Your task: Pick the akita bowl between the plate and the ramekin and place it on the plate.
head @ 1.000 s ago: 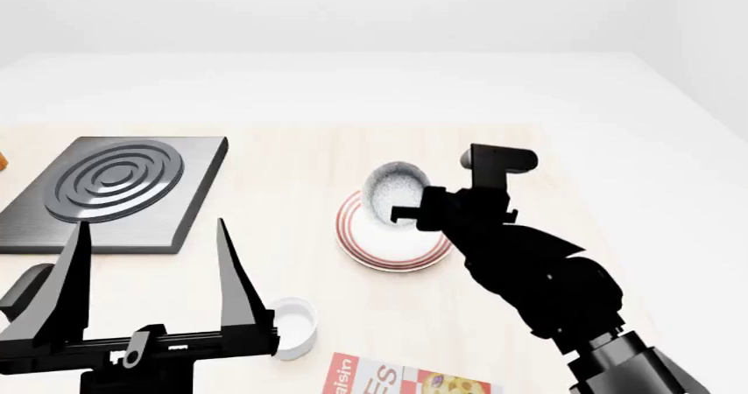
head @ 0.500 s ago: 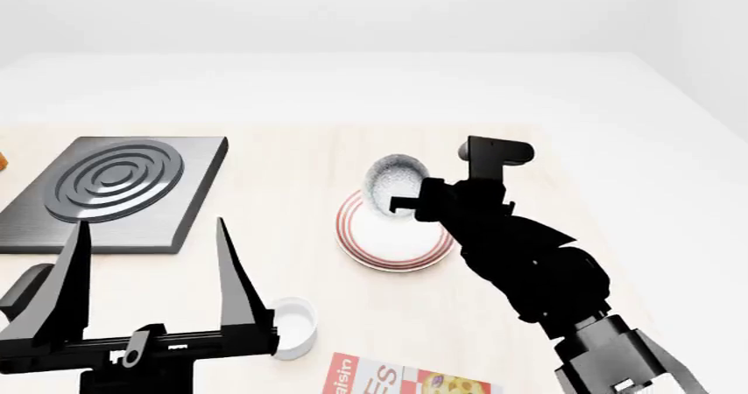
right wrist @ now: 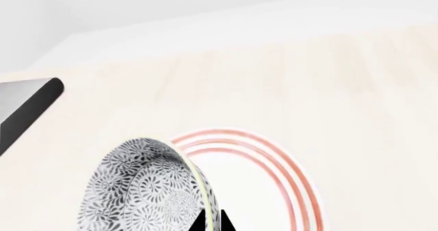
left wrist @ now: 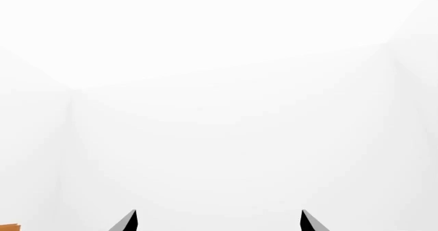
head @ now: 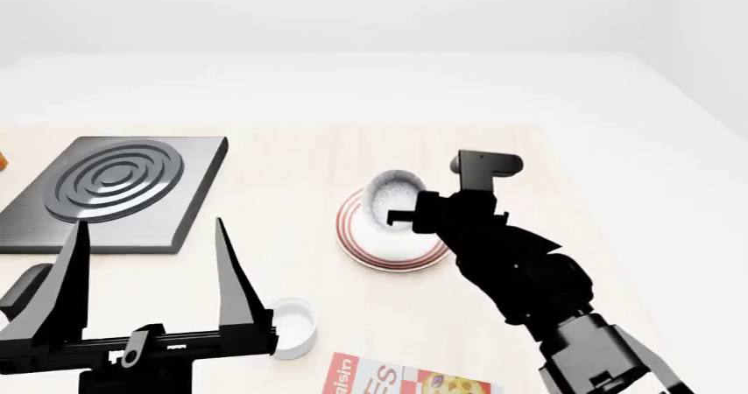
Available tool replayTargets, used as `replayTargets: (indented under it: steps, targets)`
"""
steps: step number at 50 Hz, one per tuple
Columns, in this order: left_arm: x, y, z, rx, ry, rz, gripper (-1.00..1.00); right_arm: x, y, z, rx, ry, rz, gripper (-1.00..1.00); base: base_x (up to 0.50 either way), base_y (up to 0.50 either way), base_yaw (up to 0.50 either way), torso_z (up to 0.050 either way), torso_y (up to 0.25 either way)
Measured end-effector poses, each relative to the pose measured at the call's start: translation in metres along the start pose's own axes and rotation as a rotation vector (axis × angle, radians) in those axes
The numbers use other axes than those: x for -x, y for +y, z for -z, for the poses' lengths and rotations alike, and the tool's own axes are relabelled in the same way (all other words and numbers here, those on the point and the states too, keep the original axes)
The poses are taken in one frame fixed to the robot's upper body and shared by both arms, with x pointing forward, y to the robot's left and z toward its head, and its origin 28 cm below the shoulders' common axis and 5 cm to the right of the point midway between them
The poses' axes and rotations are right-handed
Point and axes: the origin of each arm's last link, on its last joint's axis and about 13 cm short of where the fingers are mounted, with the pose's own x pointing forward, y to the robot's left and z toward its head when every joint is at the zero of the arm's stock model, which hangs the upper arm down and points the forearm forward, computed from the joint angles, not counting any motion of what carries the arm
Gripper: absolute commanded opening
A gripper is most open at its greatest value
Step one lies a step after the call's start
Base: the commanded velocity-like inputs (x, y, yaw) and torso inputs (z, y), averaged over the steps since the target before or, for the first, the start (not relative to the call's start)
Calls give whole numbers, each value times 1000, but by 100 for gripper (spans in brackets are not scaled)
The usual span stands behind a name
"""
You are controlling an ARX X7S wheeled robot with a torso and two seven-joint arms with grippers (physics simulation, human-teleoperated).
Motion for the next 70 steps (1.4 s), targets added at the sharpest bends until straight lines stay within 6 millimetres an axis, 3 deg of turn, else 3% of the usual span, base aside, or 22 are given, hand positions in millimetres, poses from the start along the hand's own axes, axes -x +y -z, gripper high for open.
replayTargets:
  steps: [67, 68, 70]
  targets:
    - [0, 0, -1, 0, 1, -2, 100, -15, -6, 22, -16, 47, 19, -100, 0, 0, 0, 0, 0]
    - [0, 1, -1, 0, 1, -2, 100, -15, -6, 22, -16, 47, 19, 100, 0, 0, 0, 0, 0]
    - [0, 1, -1, 0, 1, -1, 100, -15, -6, 20, -14, 43, 17, 100, 0, 0, 0, 0, 0]
